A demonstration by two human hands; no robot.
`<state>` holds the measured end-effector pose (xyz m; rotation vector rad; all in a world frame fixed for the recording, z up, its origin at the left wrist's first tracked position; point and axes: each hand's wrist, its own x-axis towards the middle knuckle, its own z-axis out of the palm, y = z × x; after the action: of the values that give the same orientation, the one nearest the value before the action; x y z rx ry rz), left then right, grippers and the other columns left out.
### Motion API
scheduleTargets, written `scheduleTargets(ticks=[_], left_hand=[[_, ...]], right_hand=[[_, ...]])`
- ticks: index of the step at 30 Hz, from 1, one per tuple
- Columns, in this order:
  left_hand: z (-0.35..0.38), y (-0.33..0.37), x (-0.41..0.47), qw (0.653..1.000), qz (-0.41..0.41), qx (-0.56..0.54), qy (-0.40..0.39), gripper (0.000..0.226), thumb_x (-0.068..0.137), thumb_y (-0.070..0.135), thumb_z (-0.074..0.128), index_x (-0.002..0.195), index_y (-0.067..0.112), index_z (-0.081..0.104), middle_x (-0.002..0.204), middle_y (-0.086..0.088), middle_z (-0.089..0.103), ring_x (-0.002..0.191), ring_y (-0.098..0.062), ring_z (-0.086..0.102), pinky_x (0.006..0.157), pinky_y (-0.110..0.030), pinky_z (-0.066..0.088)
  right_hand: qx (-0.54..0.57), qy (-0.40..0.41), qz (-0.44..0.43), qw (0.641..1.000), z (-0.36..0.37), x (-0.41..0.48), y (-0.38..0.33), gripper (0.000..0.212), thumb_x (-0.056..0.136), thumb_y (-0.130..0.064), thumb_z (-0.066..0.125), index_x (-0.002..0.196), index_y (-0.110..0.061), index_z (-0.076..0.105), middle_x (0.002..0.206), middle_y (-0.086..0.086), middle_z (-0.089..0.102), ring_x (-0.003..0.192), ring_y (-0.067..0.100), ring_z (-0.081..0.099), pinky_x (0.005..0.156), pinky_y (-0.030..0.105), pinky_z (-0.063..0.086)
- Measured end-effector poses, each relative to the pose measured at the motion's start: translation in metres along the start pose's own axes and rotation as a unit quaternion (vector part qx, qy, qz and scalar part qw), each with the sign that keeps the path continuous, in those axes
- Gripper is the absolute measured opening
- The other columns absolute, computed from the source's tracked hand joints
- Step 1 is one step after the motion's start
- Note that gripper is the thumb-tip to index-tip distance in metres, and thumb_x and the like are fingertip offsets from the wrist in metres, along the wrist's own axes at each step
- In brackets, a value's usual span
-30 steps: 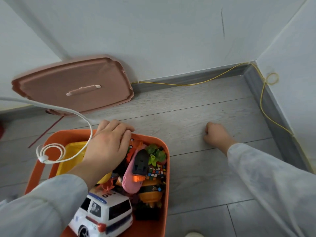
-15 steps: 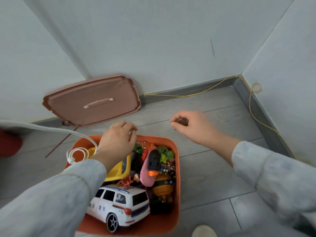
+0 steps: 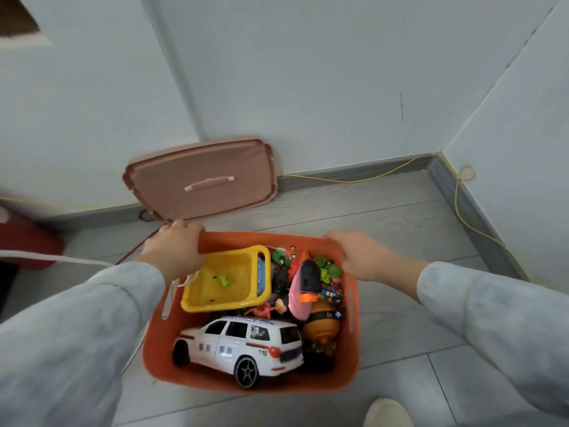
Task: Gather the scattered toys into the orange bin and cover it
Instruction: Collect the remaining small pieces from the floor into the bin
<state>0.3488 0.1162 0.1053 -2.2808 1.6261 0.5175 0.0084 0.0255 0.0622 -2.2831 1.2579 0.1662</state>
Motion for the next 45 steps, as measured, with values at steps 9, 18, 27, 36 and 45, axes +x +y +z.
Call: scheduleTargets(ticks=[9, 18, 27, 36, 45], left_hand=[[0.003, -0.010, -0.002, 0.984, 0.065, -0.152, -0.060, 0.053, 0.083, 0.045, 0.064, 0.132, 0.027, 0.052, 0.110, 0.002, 0.069, 0.097, -0.015, 0.064, 0.086, -0.032, 0.051], [0.010, 0.071, -0.004, 0.927, 0.064, -0.330, -0.165, 0.033, 0.094, 0.031, 0.057, 0.124, 0.020, 0.049, 0.092, -0.008, 0.074, 0.072, -0.020, 0.075, 0.071, -0.038, 0.063], [0.002, 0.113, 0.013, 0.945, 0.111, -0.308, -0.020, 0.024, 0.096, 0.033, 0.048, 0.091, 0.019, 0.067, 0.068, -0.003, 0.073, 0.050, -0.016, 0.070, 0.055, -0.026, 0.058], [0.007, 0.167, 0.029, 0.899, 0.088, -0.429, 0.024, 0.013, 0.090, 0.027, 0.056, 0.101, 0.030, 0.062, 0.075, 0.001, 0.073, 0.056, -0.019, 0.072, 0.073, -0.037, 0.061], [0.022, 0.185, 0.029, 0.916, 0.079, -0.391, 0.042, 0.029, 0.090, 0.042, 0.044, 0.093, 0.021, 0.064, 0.081, -0.004, 0.073, 0.061, -0.025, 0.072, 0.071, -0.041, 0.062]], right_hand=[[-0.035, 0.079, 0.077, 0.993, -0.022, 0.009, 0.048, 0.034, 0.088, -0.002, 0.053, 0.121, -0.008, 0.062, 0.116, 0.019, 0.069, 0.109, 0.039, 0.063, 0.087, 0.039, 0.047], [0.034, 0.231, 0.264, 0.936, -0.053, -0.018, 0.116, 0.029, 0.097, -0.025, 0.056, 0.119, -0.008, 0.066, 0.113, 0.019, 0.070, 0.111, 0.040, 0.061, 0.092, 0.042, 0.047], [0.347, 0.143, 0.335, 0.864, -0.037, -0.053, 0.126, 0.028, 0.086, -0.018, 0.048, 0.110, -0.019, 0.062, 0.101, 0.020, 0.069, 0.075, 0.036, 0.073, 0.063, 0.057, 0.060], [0.328, 0.233, 0.322, 0.857, -0.052, -0.086, 0.146, 0.072, 0.081, -0.035, 0.067, 0.147, -0.030, 0.038, 0.127, -0.001, 0.063, 0.101, 0.019, 0.066, 0.090, 0.048, 0.056], [0.084, 0.185, 0.278, 0.939, -0.030, -0.123, 0.160, 0.080, 0.083, -0.039, 0.063, 0.154, -0.022, 0.029, 0.160, 0.017, 0.023, 0.149, 0.030, 0.021, 0.121, 0.037, 0.021]])
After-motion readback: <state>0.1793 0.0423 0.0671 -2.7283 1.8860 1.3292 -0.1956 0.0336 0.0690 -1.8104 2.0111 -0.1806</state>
